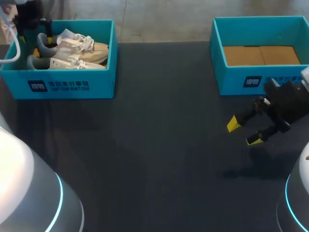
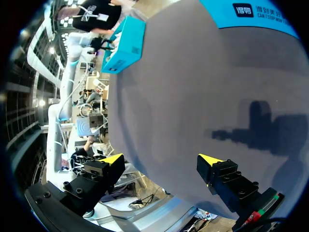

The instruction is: Take the shoe out of the shoebox, open the shoe tongue, remove and reinsert the insole, then place the shoe into the shoebox

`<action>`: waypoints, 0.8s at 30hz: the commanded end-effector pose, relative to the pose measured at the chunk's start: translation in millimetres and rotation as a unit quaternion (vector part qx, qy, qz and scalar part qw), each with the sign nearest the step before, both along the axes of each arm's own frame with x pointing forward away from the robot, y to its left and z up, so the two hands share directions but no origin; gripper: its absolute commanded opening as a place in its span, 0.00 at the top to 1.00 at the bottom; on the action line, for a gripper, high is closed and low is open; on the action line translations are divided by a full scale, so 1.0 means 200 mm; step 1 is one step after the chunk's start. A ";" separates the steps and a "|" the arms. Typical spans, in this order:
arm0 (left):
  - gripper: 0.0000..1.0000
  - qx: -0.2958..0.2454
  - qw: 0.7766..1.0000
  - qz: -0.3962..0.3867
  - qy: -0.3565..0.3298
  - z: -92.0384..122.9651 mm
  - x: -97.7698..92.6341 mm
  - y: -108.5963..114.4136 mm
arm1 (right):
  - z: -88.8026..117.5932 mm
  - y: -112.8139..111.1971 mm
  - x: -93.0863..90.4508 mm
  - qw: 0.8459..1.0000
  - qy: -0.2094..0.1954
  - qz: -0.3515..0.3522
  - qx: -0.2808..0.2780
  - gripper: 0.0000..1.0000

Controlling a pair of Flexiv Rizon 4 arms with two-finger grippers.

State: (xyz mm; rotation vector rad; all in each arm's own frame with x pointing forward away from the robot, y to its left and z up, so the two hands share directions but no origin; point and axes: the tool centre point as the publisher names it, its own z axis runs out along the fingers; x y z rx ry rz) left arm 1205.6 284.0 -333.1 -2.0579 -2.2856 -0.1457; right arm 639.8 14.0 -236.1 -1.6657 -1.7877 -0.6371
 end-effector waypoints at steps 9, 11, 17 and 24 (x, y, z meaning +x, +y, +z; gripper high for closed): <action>0.00 -0.022 0.999 0.001 -0.026 0.18 -0.08 -0.03 | 0.00 0.00 -0.01 1.000 -0.001 -0.001 -0.002 0.00; 0.00 -0.027 0.999 0.001 -0.031 0.22 -0.08 -0.04 | 0.00 0.00 -0.01 1.000 -0.001 -0.001 -0.002 0.00; 0.00 -0.039 0.998 0.004 -0.043 0.34 -0.13 -0.04 | 0.00 0.00 -0.01 1.000 -0.001 -0.001 -0.002 0.00; 0.00 -0.054 0.997 0.005 -0.055 0.47 -0.25 -0.05 | 0.00 0.00 -0.01 1.000 -0.001 -0.001 -0.002 0.00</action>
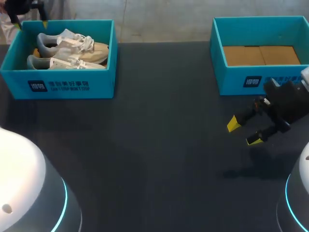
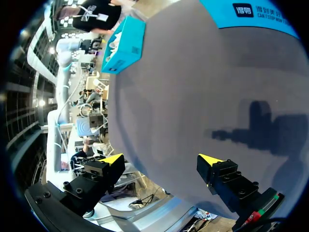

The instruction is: Take the shoe out of the shoebox, open the shoe tongue, remove and reinsert the insole, then place the shoe into the shoebox

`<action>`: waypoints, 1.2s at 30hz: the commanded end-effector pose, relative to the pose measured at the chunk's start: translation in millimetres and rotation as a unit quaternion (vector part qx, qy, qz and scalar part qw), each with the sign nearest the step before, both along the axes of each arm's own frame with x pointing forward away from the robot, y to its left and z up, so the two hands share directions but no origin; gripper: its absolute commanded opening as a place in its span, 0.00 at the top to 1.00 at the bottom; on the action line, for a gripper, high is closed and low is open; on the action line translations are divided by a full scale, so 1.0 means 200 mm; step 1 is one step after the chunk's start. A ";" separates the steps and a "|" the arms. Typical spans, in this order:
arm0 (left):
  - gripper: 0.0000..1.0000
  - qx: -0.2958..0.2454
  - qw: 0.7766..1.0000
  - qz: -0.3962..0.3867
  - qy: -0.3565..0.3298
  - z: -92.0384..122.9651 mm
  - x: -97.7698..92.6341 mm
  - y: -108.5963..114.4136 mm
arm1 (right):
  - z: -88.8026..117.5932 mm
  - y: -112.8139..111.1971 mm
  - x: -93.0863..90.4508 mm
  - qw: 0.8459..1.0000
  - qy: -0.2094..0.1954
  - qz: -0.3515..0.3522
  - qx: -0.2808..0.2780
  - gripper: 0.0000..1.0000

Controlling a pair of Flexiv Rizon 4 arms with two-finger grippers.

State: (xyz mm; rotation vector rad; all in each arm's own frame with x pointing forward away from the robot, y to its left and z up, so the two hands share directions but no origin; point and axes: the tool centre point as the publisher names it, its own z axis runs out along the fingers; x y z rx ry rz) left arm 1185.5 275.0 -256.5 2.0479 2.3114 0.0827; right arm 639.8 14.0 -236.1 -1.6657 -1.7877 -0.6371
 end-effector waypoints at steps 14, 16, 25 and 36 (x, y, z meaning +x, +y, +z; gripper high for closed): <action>0.00 -0.013 1.000 -0.016 -0.016 0.17 -0.45 -0.01 | 0.00 0.00 -0.01 1.000 -0.001 -0.001 -0.002 0.00; 0.00 -0.012 1.000 -0.019 -0.012 0.16 -0.48 0.00 | 0.00 0.00 -0.01 1.000 -0.001 -0.001 -0.002 0.00; 0.00 -0.013 1.000 -0.028 0.002 0.14 -0.62 0.00 | 0.00 0.00 -0.01 1.000 -0.001 -0.001 -0.002 0.00; 0.00 -0.008 0.999 -0.035 0.016 0.08 -0.69 0.03 | 0.00 0.00 -0.01 1.000 -0.001 -0.001 -0.002 0.00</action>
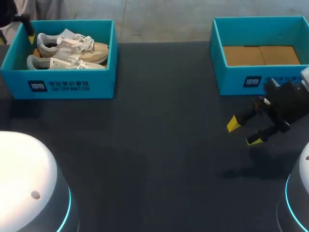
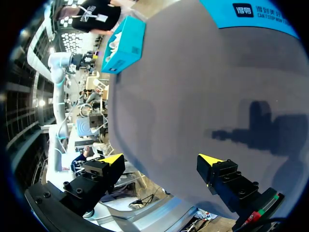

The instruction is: Take the shoe out of the shoebox, open the shoe tongue, remove and reinsert the insole, then place the shoe into the shoebox

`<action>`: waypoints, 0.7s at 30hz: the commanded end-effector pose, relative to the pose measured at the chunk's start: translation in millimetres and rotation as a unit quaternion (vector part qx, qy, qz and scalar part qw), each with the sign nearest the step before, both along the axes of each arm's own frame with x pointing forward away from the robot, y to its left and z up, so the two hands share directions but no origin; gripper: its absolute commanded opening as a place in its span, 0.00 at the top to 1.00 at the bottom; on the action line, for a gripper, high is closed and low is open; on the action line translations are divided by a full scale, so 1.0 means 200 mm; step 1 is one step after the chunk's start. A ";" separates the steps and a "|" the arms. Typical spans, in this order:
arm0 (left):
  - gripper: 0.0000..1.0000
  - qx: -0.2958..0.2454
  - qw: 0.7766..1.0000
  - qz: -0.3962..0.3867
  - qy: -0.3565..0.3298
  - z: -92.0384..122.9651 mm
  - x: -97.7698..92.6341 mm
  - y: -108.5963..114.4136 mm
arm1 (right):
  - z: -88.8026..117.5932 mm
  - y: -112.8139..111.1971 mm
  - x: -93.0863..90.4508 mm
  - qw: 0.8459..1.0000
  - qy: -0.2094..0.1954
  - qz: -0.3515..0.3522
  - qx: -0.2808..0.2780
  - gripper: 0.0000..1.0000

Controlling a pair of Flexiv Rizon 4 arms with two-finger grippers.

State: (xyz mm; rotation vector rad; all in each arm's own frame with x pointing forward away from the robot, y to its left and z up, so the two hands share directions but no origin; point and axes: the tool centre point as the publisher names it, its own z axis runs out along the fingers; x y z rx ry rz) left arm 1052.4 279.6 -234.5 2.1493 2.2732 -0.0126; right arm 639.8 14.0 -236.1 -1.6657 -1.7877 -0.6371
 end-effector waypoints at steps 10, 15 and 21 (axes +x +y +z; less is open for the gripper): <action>0.00 0.011 1.000 -0.013 -0.012 -0.12 -0.05 0.03 | 0.00 0.00 -0.01 1.000 -0.001 -0.001 -0.002 0.00; 0.00 0.012 1.000 -0.011 -0.011 -0.15 -0.04 0.05 | 0.00 0.00 -0.01 1.000 -0.001 -0.001 -0.002 0.00; 0.00 0.009 1.000 -0.010 -0.013 -0.19 -0.01 0.06 | 0.00 0.00 -0.01 1.000 -0.001 -0.001 -0.002 0.00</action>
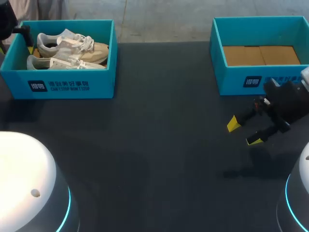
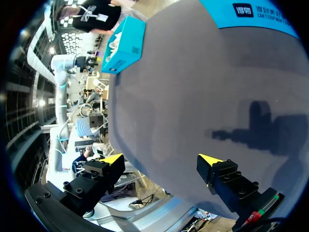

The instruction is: Take the shoe out of the shoebox, open the shoe tongue, remove and reinsert the insole, then place the shoe into the shoebox

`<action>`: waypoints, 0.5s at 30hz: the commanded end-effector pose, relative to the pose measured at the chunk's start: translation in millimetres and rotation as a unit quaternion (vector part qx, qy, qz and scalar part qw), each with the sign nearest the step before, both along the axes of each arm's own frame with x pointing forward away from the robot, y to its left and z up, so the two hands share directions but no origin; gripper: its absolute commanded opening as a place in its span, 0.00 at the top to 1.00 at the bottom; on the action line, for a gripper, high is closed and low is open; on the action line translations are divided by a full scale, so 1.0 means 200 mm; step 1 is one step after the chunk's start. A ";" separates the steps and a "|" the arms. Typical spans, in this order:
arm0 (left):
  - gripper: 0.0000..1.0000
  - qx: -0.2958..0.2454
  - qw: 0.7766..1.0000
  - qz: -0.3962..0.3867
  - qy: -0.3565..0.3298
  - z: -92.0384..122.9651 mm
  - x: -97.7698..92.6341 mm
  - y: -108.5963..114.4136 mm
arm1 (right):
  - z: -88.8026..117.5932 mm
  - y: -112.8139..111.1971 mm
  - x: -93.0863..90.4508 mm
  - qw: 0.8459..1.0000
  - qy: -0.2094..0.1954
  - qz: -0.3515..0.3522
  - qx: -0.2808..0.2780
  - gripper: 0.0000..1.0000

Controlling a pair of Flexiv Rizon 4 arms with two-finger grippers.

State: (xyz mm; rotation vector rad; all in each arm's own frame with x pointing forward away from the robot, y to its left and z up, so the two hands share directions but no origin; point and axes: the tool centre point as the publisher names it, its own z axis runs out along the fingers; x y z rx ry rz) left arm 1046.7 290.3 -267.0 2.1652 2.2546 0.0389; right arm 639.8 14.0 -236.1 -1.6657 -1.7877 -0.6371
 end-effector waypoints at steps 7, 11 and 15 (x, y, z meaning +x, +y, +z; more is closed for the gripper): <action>0.00 0.001 1.000 -0.011 -0.001 -0.06 0.03 0.00 | 0.00 0.00 -0.01 1.000 -0.001 -0.001 -0.002 0.00; 0.00 0.001 1.000 -0.014 0.000 -0.10 0.04 -0.01 | 0.00 0.00 -0.01 1.000 -0.001 -0.001 -0.002 0.00; 0.00 0.003 1.000 -0.014 0.006 -0.13 0.05 -0.03 | 0.00 0.00 -0.01 1.000 -0.001 -0.001 -0.002 0.00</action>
